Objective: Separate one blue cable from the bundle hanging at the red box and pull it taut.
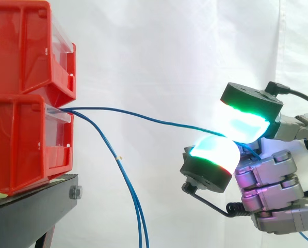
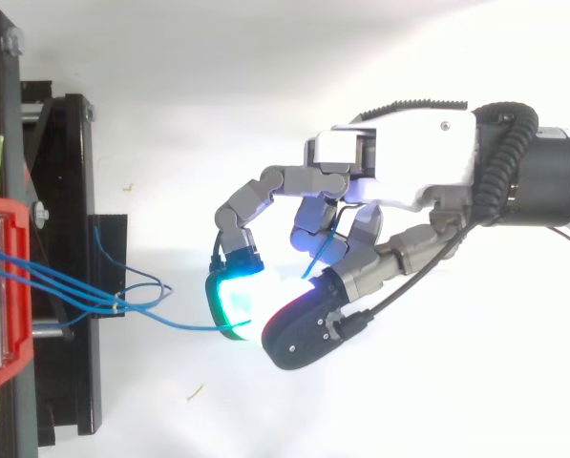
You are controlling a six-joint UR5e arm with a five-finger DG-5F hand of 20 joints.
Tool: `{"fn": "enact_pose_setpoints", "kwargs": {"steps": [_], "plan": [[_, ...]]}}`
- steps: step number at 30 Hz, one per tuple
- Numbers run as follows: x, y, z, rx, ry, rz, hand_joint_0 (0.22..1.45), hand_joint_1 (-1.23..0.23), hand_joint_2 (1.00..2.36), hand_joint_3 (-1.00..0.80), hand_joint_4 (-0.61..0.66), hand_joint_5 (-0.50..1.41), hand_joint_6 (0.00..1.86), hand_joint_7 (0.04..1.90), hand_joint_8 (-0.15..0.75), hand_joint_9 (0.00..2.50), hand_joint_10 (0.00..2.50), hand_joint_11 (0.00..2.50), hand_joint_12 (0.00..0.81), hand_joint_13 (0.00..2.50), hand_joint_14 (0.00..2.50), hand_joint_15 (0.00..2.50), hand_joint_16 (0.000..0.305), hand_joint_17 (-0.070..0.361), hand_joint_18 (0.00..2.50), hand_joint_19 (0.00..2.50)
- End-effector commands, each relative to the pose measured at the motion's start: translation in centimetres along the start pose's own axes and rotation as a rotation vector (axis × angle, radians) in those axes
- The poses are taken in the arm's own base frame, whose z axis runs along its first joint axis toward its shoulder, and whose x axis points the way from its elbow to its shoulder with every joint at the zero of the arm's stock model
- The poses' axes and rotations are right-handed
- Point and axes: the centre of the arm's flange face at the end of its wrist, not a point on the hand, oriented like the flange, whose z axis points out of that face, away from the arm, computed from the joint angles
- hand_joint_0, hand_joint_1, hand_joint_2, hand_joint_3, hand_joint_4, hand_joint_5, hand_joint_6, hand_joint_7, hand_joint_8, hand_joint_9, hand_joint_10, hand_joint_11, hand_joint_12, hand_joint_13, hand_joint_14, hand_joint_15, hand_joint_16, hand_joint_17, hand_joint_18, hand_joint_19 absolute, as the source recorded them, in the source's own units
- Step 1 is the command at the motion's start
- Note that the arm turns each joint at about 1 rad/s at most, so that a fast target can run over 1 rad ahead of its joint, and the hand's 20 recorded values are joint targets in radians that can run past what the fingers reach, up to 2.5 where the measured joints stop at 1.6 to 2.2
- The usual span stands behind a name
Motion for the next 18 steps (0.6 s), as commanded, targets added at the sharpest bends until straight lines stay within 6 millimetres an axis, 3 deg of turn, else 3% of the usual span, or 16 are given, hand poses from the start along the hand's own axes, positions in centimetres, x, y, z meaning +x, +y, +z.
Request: {"fn": "enact_pose_setpoints", "kwargs": {"steps": [1,18], "plan": [[0.0,0.04,0.03,-0.001,0.0,0.0,0.64,-0.73,1.02,-0.08,-0.1,-0.16,0.88,1.16,0.312,1.21,1.93,1.74,0.361,1.19,1.99,1.7,0.05,0.112,1.46,1.25],[0.0,0.04,0.03,-0.001,0.0,0.0,0.64,-0.73,1.02,-0.07,-0.1,-0.16,0.88,1.17,0.322,1.23,1.93,1.74,0.363,1.21,1.99,1.69,0.05,0.112,1.46,1.26]]}}
